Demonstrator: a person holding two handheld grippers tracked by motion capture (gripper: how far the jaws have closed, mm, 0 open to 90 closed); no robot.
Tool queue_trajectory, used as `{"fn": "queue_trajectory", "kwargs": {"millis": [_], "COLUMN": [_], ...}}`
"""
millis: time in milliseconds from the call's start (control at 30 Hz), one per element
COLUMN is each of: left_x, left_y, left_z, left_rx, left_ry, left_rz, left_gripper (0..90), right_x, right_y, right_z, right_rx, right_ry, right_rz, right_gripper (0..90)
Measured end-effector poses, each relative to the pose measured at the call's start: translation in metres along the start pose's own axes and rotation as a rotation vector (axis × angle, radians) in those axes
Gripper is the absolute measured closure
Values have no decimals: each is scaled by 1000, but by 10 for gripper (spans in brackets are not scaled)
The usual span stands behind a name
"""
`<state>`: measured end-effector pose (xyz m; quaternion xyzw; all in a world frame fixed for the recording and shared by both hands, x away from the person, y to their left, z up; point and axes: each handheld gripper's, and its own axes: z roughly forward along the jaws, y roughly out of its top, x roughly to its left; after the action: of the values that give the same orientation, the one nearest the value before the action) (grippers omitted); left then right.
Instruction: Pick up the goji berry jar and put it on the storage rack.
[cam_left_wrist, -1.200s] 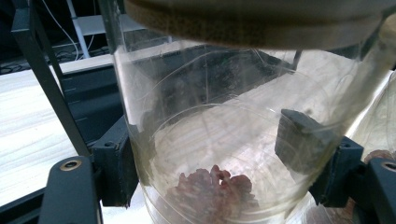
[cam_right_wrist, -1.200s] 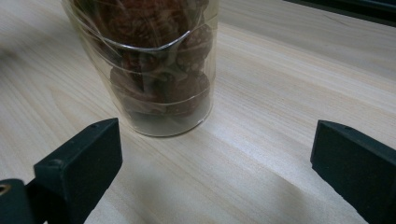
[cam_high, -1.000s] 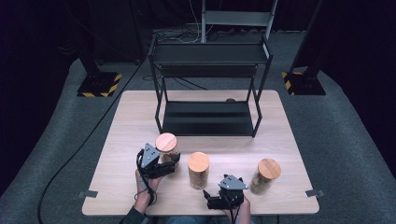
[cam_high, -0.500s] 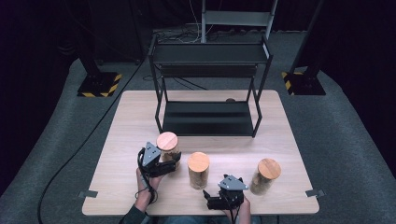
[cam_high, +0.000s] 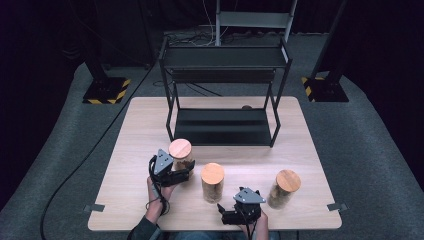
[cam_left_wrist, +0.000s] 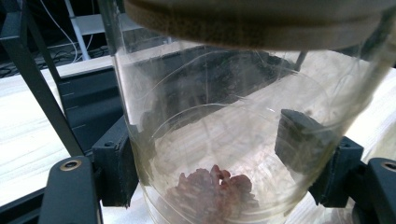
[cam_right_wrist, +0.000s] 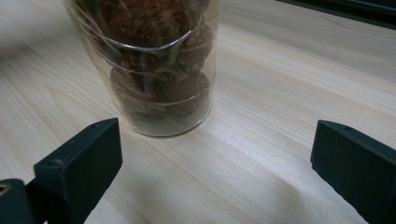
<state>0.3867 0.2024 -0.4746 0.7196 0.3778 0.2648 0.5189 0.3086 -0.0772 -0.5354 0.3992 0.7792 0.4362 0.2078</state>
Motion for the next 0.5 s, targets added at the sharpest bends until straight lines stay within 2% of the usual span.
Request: {"fn": "queue_trajectory", "kwargs": {"millis": [500], "left_x": [5], "left_y": [4], "left_z": [6], "left_rx": [2], "left_ry": [-1], "left_rz": [2], "left_gripper": [245], "right_x": [0], "right_y": [0], "right_z": [0], "right_rx": [-1], "right_ry": [-1], "right_rz": [2], "right_gripper": [14]}}
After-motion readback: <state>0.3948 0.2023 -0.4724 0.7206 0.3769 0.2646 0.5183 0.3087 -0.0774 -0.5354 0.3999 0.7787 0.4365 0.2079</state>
